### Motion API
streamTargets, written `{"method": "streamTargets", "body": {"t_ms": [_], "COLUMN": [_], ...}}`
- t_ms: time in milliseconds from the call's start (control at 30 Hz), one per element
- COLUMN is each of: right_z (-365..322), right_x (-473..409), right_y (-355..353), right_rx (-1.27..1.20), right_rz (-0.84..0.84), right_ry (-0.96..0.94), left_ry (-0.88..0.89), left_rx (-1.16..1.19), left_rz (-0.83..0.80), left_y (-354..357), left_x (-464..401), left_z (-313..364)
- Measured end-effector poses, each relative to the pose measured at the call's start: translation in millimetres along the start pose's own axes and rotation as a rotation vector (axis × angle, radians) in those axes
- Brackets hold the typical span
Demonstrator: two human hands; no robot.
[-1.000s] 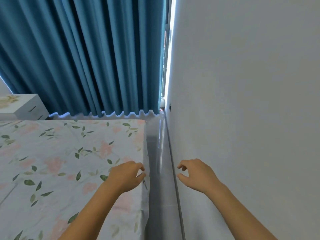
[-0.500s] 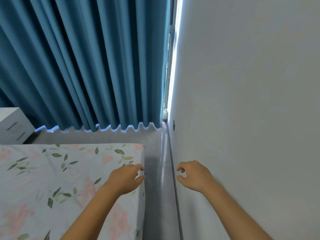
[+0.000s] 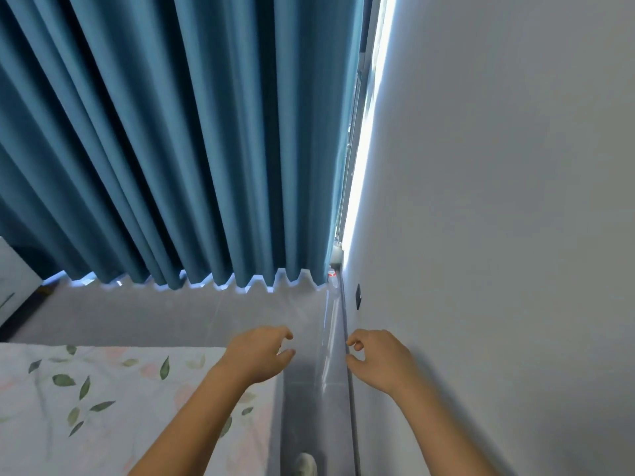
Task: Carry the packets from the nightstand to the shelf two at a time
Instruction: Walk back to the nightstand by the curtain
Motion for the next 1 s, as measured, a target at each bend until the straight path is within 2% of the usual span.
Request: {"method": "streamTargets", "body": {"t_ms": [233, 333, 467, 700, 867, 1000], "right_z": [-30.8, -43.2, -60.3, -83.9, -102.2, -139.2], "right_x": [-190.3, -253.2, -333.6, -482.4, -601.0, -678.5], "right_y": [-71.4, -98.3, -137.4, -188.1, -228.3, -249.3], "right_rx": [0.075, 0.108, 0.137, 0.157, 0.187, 0.251], "right_rz": [0.024, -0.016, -0.018, -0.061, -0.045, -0.076], "right_ry": [-0.022, -0.019, -0.031, -0.103, -0.190, -0.255], "left_ry": [-0.057, -0.066, -0.080, -0.186, -0.258, -0.351], "left_rx": [0.030, 0.017, 0.109, 0.179, 0.236, 0.356], "left_rz": [0.087, 0.088, 0.070, 0.072, 0.137, 0.229], "left_y": [-93.3, -129.2, -167.5, -224.1, -273.9, -300.3], "left_x": [-154.5, -205.1, -273.2, -389.6, -472.4, -507.0], "left_z": [-90.2, -116.0, -145.6, -199.3, -237.1, -279.1]}}
Point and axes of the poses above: each hand's wrist, its own x-axis away from the middle knuckle, its own y-axis out of the palm, z = x × y, the point moved 8 cm from there along -x, towards the middle knuckle, and after that the axes turned 8 degrees about -z, right-handed, at the moved point
